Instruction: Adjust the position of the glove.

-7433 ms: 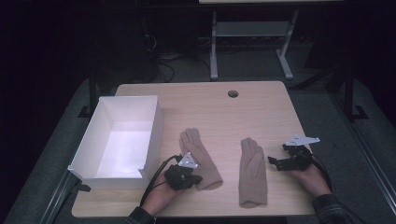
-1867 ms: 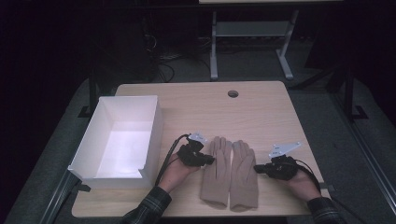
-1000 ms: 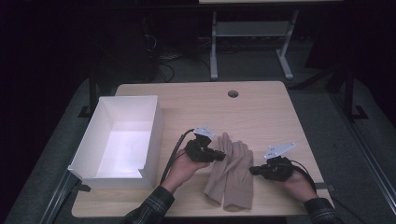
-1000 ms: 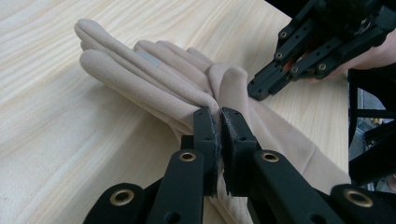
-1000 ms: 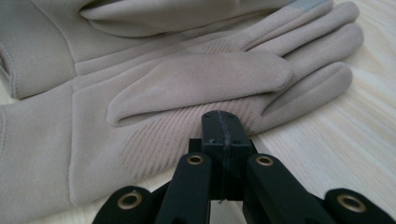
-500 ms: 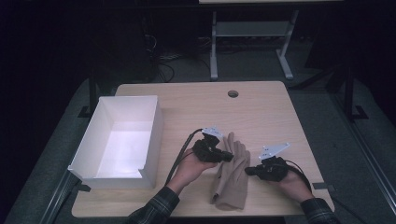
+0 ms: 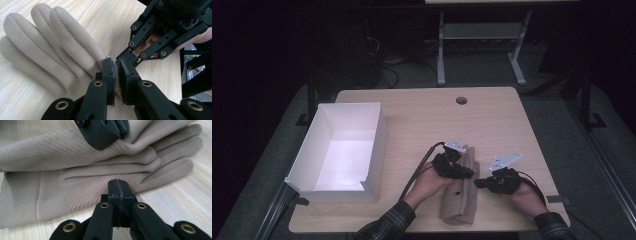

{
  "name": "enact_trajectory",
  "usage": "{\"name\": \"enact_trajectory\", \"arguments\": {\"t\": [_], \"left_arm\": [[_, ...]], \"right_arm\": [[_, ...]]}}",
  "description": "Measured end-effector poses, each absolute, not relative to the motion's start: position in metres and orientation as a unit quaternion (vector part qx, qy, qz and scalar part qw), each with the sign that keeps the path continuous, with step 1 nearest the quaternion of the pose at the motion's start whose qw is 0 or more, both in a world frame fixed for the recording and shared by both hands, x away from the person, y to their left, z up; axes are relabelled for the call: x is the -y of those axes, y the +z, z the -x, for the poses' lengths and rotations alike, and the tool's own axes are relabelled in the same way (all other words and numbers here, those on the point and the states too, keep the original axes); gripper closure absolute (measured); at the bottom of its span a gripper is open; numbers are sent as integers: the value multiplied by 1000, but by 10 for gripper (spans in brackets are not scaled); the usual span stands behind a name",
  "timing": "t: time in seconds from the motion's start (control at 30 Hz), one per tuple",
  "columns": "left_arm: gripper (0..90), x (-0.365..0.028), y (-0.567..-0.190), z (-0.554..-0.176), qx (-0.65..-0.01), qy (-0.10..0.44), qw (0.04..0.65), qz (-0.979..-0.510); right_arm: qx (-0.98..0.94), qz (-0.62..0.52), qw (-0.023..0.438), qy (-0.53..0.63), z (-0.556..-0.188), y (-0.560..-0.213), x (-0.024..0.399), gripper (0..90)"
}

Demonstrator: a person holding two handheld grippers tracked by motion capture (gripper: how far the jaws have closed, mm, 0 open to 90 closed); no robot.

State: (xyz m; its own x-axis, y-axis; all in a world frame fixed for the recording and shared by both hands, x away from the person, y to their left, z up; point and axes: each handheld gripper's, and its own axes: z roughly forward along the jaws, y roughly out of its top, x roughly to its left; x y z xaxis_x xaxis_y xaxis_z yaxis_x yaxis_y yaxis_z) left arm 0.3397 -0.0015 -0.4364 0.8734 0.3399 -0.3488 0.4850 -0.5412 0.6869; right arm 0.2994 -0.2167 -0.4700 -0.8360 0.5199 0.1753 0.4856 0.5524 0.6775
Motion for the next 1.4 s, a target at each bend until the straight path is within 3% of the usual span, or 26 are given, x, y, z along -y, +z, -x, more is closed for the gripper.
{"name": "enact_trajectory", "arguments": {"t": [0.17, 0.27, 0.5, 0.7, 1.13, 1.4], "left_arm": [[749, 1, -432, -339, -231, -91, 441, -862], [787, 0, -429, -335, -223, -88, 440, -866], [887, 3, -434, -318, -212, -96, 434, -870], [891, 12, -447, -304, -196, -104, 414, -883], [895, 12, -461, -302, -193, -97, 380, -899], [895, -17, -457, -303, -201, -75, 362, -907]], "right_arm": [[-879, -289, 29, 378, -299, -467, 220, 876], [-872, -298, 46, 386, -300, -464, 231, 802], [-847, -356, 98, 383, -306, -466, 262, 477], [-826, -404, 127, 373, -315, -472, 274, 323], [-820, -416, 157, 360, -318, -480, 274, 205], [-819, -413, 158, 364, -318, -482, 275, 190]]}}
